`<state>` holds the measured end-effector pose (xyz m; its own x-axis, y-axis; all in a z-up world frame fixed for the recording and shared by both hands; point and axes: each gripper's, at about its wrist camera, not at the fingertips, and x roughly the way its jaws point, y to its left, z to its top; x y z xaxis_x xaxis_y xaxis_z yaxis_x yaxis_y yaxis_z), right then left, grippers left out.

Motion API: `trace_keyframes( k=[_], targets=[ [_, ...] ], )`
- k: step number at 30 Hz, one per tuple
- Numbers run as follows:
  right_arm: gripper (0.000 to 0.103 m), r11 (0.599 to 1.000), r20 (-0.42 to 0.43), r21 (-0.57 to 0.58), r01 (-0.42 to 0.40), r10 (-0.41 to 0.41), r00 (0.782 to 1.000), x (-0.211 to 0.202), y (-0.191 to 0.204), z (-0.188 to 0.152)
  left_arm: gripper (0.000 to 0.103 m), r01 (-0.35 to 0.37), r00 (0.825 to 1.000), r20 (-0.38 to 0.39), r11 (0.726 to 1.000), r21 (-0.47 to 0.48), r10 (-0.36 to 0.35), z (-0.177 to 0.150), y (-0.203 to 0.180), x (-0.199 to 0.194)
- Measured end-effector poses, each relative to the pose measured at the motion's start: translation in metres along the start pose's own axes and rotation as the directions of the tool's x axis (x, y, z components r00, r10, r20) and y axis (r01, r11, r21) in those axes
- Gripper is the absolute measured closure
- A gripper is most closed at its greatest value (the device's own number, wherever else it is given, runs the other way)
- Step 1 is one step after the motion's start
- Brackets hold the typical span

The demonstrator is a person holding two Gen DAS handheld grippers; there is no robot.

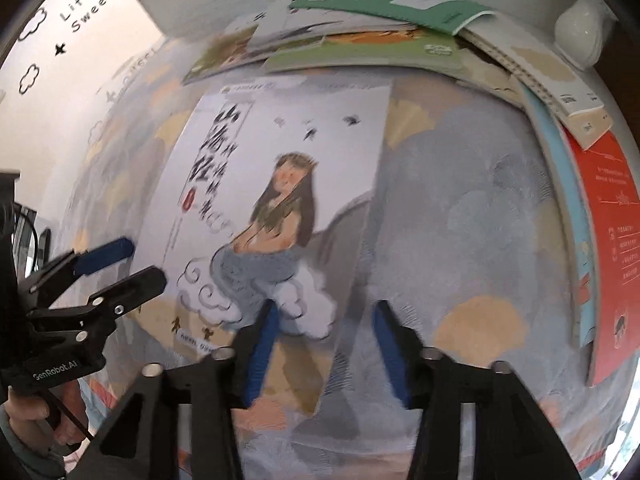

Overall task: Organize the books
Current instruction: 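Close the left tool on the white book's edge and lift it upright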

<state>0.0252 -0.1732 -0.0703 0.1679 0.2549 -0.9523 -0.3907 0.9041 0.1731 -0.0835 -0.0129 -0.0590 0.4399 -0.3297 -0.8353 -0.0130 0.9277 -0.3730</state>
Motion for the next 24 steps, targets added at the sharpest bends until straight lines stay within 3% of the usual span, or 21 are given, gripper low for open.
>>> trace_keyframes(
  k=[1, 3, 4, 5, 7, 8, 11, 12, 13, 15, 17, 20, 23, 24],
  targets=[
    [0.062, 1.0, 0.008, -0.007, -0.018, 0.018, 1.0, -0.002, 0.002, -0.004, 0.039, 0.031, 0.999, 0.01, 0.999, -0.038, -0.031, 0.001, 0.003, -0.005],
    [0.062, 1.0, 0.025, -0.022, 0.001, 0.0, 1.0, -0.003, 0.004, -0.009, 0.039, 0.166, 0.984, 0.077, 0.98, -0.112, -0.158, 0.003, 0.007, -0.024],
    [0.062, 1.0, 0.029, -0.026, 0.001, -0.001, 1.0, -0.004, 0.003, -0.011, 0.039, 0.25, 0.965, 0.112, 0.959, -0.131, -0.237, 0.006, 0.007, -0.034],
    [0.062, 1.0, 0.028, -0.019, -0.015, 0.015, 0.999, -0.005, -0.001, -0.012, 0.039, 0.343, 0.935, 0.144, 0.928, -0.143, -0.324, 0.009, 0.007, -0.044],
    [0.062, 0.998, 0.023, 0.018, -0.067, 0.066, 0.998, -0.001, -0.006, -0.012, 0.039, 0.418, 0.903, 0.172, 0.898, -0.139, -0.394, 0.015, 0.001, -0.05],
    [0.062, 0.995, 0.022, 0.035, -0.092, 0.091, 0.996, 0.001, -0.011, -0.01, 0.039, 0.417, 0.903, 0.176, 0.899, -0.136, -0.392, 0.017, -0.002, -0.047],
    [0.062, 0.985, 0.026, 0.083, -0.152, 0.15, 0.988, 0.001, -0.024, -0.01, 0.049, 0.297, 0.95, 0.145, 0.943, -0.147, -0.277, 0.02, -0.005, -0.026],
    [0.062, 0.984, 0.027, 0.088, -0.157, 0.155, 0.988, -0.001, -0.027, -0.012, 0.057, 0.26, 0.961, 0.139, 0.953, -0.158, -0.239, 0.019, -0.001, -0.02],
    [0.062, 0.983, 0.03, 0.093, -0.16, 0.158, 0.987, -0.001, -0.03, -0.013, 0.075, 0.229, 0.971, 0.116, 0.957, -0.175, -0.211, 0.018, 0.003, -0.011],
    [0.062, 0.981, 0.036, 0.096, -0.169, 0.166, 0.985, -0.003, -0.034, -0.017, 0.09, 0.219, 0.976, 0.07, 0.953, -0.208, -0.208, 0.014, 0.01, 0.002],
    [0.062, 0.981, 0.039, 0.096, -0.171, 0.168, 0.985, -0.003, -0.034, -0.016, 0.091, 0.184, 0.983, 0.041, 0.96, -0.211, -0.18, 0.01, 0.009, 0.012],
    [0.061, 0.98, 0.038, 0.097, -0.172, 0.169, 0.985, -0.006, -0.027, -0.019, 0.091, 0.208, 0.978, 0.041, 0.957, -0.201, -0.204, 0.014, -0.001, 0.014],
    [0.058, 0.968, 0.015, 0.132, -0.215, 0.215, 0.976, -0.007, -0.036, -0.022, 0.091, 0.322, 0.947, 0.07, 0.919, -0.228, -0.315, 0.021, -0.007, 0.002],
    [0.052, 0.957, 0.009, 0.155, -0.244, 0.246, 0.969, -0.006, -0.039, -0.022, 0.091, 0.363, 0.932, 0.081, 0.9, -0.243, -0.354, 0.025, -0.008, 0.0]
  ],
)
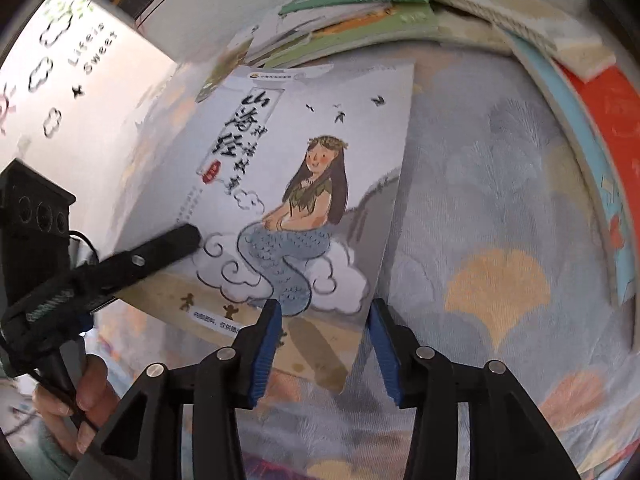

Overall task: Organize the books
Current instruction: 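Close the left tool on the white book's edge and lift it upright, then carry the white book with the left tool toward the book pile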

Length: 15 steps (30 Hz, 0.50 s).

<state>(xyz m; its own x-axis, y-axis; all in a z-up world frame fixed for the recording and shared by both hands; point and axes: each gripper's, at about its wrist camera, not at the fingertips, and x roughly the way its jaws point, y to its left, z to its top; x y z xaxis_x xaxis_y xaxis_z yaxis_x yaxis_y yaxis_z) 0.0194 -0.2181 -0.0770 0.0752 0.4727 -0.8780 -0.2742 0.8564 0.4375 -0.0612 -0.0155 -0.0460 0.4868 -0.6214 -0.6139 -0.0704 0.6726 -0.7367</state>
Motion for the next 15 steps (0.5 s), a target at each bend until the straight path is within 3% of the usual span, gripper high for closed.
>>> trace_keyframes(
  k=[2, 4, 6, 8, 9, 10, 14, 15],
  targets=[
    [0.039, 0.988, -0.009, 0.098, -0.122, 0.124, 0.992, -0.005, -0.018, -0.002, 0.091, 0.067, 0.998, -0.005, 0.997, -0.043, -0.068, 0.007, -0.002, 0.001],
    [0.021, 0.929, 0.009, 0.24, -0.282, 0.289, 0.957, -0.006, -0.045, -0.008, 0.091, 0.124, 0.992, -0.018, 0.988, -0.097, -0.126, 0.013, 0.001, 0.004],
    [0.02, 0.848, 0.058, 0.347, -0.4, 0.407, 0.912, -0.003, -0.066, -0.013, 0.091, 0.161, 0.985, -0.037, 0.975, -0.156, -0.169, 0.016, 0.008, 0.01],
    [0.02, 0.788, 0.104, 0.407, -0.462, 0.463, 0.881, 0.0, -0.078, -0.016, 0.091, 0.194, 0.977, -0.052, 0.957, -0.216, -0.209, 0.014, 0.016, 0.015],
    [0.024, 0.762, 0.13, 0.422, -0.491, 0.485, 0.865, 0.002, -0.081, -0.014, 0.091, 0.196, 0.975, -0.058, 0.953, -0.23, -0.214, 0.013, 0.019, 0.017],
    [0.046, 0.762, 0.143, 0.421, -0.493, 0.481, 0.865, 0.002, -0.081, -0.013, 0.092, 0.177, 0.978, -0.066, 0.957, -0.231, -0.197, 0.011, 0.021, 0.016],
    [0.073, 0.814, 0.147, 0.405, -0.416, 0.392, 0.908, -0.001, -0.078, -0.006, 0.093, 0.049, 0.993, -0.099, 0.987, -0.154, -0.064, 0.01, 0.021, 0.019],
    [0.078, 0.851, 0.138, 0.37, -0.374, 0.347, 0.928, -0.006, -0.072, -0.006, 0.093, 0.005, 0.994, -0.105, 0.994, -0.111, -0.016, 0.012, 0.017, 0.018]
  ],
)
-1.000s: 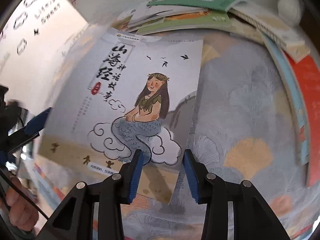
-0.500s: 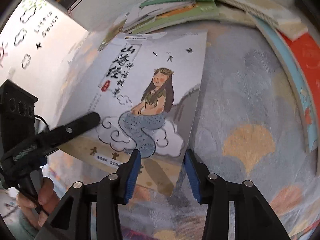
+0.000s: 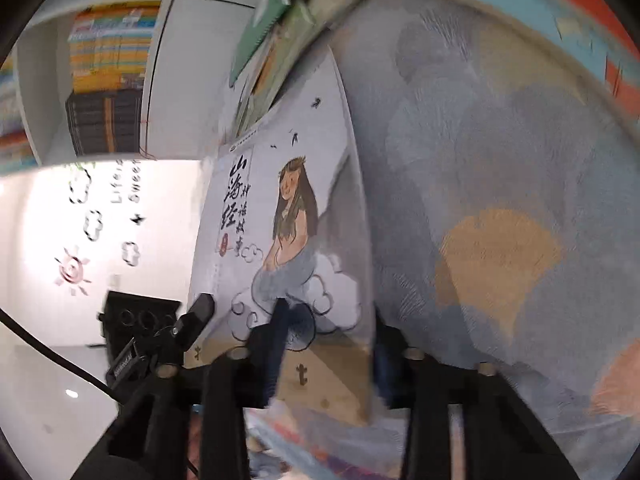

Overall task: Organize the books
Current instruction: 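Carry the white book with the left tool toward the book pile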

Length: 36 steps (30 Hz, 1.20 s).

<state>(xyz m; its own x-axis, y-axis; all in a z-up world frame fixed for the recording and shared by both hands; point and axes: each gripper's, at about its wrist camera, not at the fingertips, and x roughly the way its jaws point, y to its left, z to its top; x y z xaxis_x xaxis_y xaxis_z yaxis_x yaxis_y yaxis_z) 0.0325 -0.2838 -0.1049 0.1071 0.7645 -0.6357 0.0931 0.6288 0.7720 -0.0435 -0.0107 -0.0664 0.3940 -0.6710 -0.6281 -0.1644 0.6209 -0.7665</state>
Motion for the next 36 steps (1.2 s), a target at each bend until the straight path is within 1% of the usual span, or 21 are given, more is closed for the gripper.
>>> trace_keyframes(
  k=[1, 2, 3, 5, 7, 8, 9, 10, 11, 12, 14, 16, 17, 19, 21, 24, 27, 29, 31, 33, 36],
  targets=[
    [0.079, 0.997, 0.01, -0.056, 0.051, -0.051, 0.999, -0.002, 0.009, -0.004, 0.093, -0.074, 0.997, 0.003, 0.995, 0.068, 0.074, -0.001, -0.007, -0.001],
    [0.08, 0.991, 0.019, -0.102, 0.086, -0.085, 0.996, -0.004, 0.017, -0.005, 0.093, -0.134, 0.991, 0.008, 0.982, 0.133, 0.134, -0.003, -0.012, -0.002],
    [0.082, 0.976, 0.032, -0.174, 0.134, -0.13, 0.991, -0.004, 0.03, -0.009, 0.093, -0.162, 0.987, 0.011, 0.972, 0.169, 0.162, -0.004, -0.016, -0.003],
    [0.083, 0.922, 0.067, -0.327, 0.205, -0.194, 0.979, -0.005, 0.064, -0.022, 0.091, -0.207, 0.978, 0.031, 0.95, 0.233, 0.206, -0.01, -0.022, -0.01],
    [0.083, 0.859, 0.106, -0.444, 0.256, -0.233, 0.967, -0.005, 0.092, -0.035, 0.09, -0.269, 0.963, 0.095, 0.92, 0.283, 0.252, -0.015, -0.027, -0.025],
    [0.083, 0.836, 0.116, -0.478, 0.27, -0.244, 0.963, -0.003, 0.101, -0.04, 0.09, -0.289, 0.957, 0.124, 0.911, 0.295, 0.263, -0.017, -0.027, -0.033],
    [0.083, 0.788, 0.127, -0.544, 0.288, -0.261, 0.957, 0.001, 0.118, -0.048, 0.09, -0.315, 0.947, 0.16, 0.898, 0.307, 0.278, -0.018, -0.03, -0.042],
    [0.083, 0.755, 0.134, -0.585, 0.298, -0.272, 0.953, 0.005, 0.13, -0.054, 0.09, -0.343, 0.936, 0.19, 0.883, 0.32, 0.295, -0.017, -0.03, -0.052],
    [0.083, 0.727, 0.134, -0.619, 0.298, -0.276, 0.952, 0.009, 0.141, -0.056, 0.09, -0.37, 0.924, 0.224, 0.866, 0.335, 0.308, -0.019, -0.034, -0.065],
    [0.083, 0.713, 0.131, -0.638, 0.291, -0.272, 0.953, 0.009, 0.145, -0.059, 0.09, -0.384, 0.917, 0.248, 0.859, 0.338, 0.312, -0.017, -0.036, -0.077],
    [0.083, 0.682, 0.114, -0.685, 0.256, -0.246, 0.962, 0.01, 0.159, -0.065, 0.09, -0.385, 0.911, 0.283, 0.865, 0.322, 0.3, -0.012, -0.031, -0.101],
    [0.083, 0.662, 0.097, -0.72, 0.21, -0.204, 0.974, 0.01, 0.177, -0.069, 0.089, -0.375, 0.904, 0.32, 0.885, 0.274, 0.284, -0.001, -0.023, -0.13],
    [0.083, 0.654, 0.088, -0.731, 0.193, -0.19, 0.978, 0.021, 0.192, -0.066, 0.089, -0.381, 0.896, 0.338, 0.888, 0.257, 0.287, 0.004, -0.021, -0.141],
    [0.083, 0.617, 0.069, -0.771, 0.157, -0.164, 0.984, 0.034, 0.217, -0.062, 0.089, -0.424, 0.869, 0.384, 0.872, 0.247, 0.313, 0.017, -0.018, -0.159],
    [0.083, 0.578, 0.065, -0.804, 0.143, -0.153, 0.986, 0.049, 0.238, -0.055, 0.089, -0.462, 0.838, 0.43, 0.855, 0.235, 0.334, 0.035, -0.016, -0.172],
    [0.082, 0.515, 0.072, -0.846, 0.137, -0.143, 0.987, 0.081, 0.273, -0.034, 0.089, -0.488, 0.807, 0.474, 0.85, 0.198, 0.352, 0.071, 0.0, -0.183],
    [0.081, 0.499, 0.071, -0.856, 0.135, -0.145, 0.987, 0.109, 0.293, -0.013, 0.088, -0.517, 0.772, 0.509, 0.841, 0.157, 0.38, 0.111, 0.017, -0.185],
    [0.081, 0.503, 0.061, -0.855, 0.128, -0.148, 0.987, 0.137, 0.306, 0.009, 0.088, -0.523, 0.758, 0.521, 0.842, 0.128, 0.392, 0.139, 0.03, -0.181],
    [0.081, 0.494, 0.069, -0.858, 0.141, -0.162, 0.984, 0.161, 0.318, 0.027, 0.088, -0.517, 0.755, 0.522, 0.85, 0.102, 0.397, 0.162, 0.043, -0.179],
    [0.08, 0.486, 0.077, -0.861, 0.152, -0.17, 0.982, 0.18, 0.323, 0.041, 0.088, -0.524, 0.751, 0.519, 0.847, 0.091, 0.409, 0.182, 0.057, -0.176],
    [0.08, 0.494, 0.066, -0.856, 0.153, -0.189, 0.98, 0.214, 0.326, 0.067, 0.088, -0.535, 0.75, 0.503, 0.841, 0.078, 0.43, 0.204, 0.074, -0.166]
  ],
)
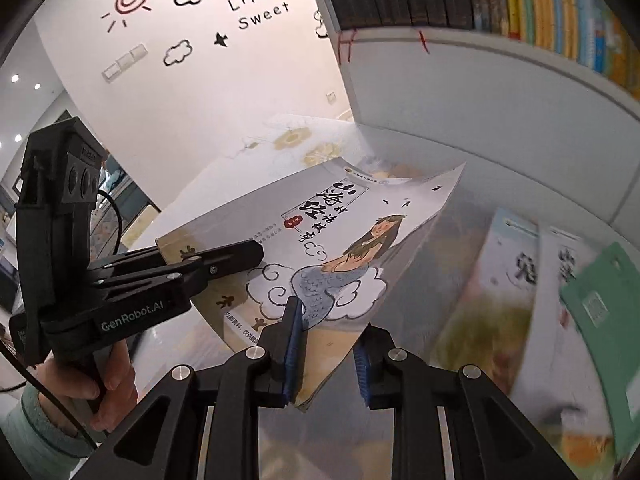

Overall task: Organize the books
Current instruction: 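Carry the white book with the left tool toward the book pile, then lower the white book onto the pile and open the left tool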

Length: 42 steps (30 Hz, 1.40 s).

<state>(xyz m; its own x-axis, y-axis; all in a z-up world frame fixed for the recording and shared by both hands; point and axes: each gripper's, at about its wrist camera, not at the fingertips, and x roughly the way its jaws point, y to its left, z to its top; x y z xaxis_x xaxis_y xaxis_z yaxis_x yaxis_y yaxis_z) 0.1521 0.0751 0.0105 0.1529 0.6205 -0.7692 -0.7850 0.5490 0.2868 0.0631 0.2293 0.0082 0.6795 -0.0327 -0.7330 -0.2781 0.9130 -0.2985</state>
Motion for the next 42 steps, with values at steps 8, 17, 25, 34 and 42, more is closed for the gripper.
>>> trace_keyframes(
  k=[8, 17, 25, 34, 42],
  targets=[
    [0.079, 0.999, -0.057, 0.037, 0.034, -0.032, 0.998, 0.048, -0.018, 0.007, 0.084, -0.013, 0.999, -0.043, 1.0, -0.011, 0.013, 0.0, 0.014, 0.043],
    [0.076, 0.996, -0.135, 0.073, 0.046, -0.036, 0.99, 0.076, -0.016, -0.003, 0.079, -0.044, 0.995, -0.09, 0.998, -0.055, 0.039, -0.014, 0.022, 0.055],
    [0.049, 0.992, -0.184, 0.083, 0.091, -0.074, 0.98, 0.076, -0.019, -0.012, 0.061, -0.178, 0.976, -0.133, 0.984, -0.029, 0.173, -0.024, 0.018, 0.049],
    [0.048, 0.978, -0.188, 0.157, 0.138, -0.108, 0.976, 0.018, -0.025, -0.062, 0.042, -0.198, 0.968, -0.141, 0.977, 0.074, 0.207, -0.057, -0.034, 0.022],
    [0.047, 0.937, -0.221, 0.235, 0.259, -0.208, 0.953, -0.054, -0.044, -0.135, 0.041, -0.086, 0.984, -0.142, 0.98, 0.178, 0.112, -0.097, -0.11, -0.009]
  ],
)
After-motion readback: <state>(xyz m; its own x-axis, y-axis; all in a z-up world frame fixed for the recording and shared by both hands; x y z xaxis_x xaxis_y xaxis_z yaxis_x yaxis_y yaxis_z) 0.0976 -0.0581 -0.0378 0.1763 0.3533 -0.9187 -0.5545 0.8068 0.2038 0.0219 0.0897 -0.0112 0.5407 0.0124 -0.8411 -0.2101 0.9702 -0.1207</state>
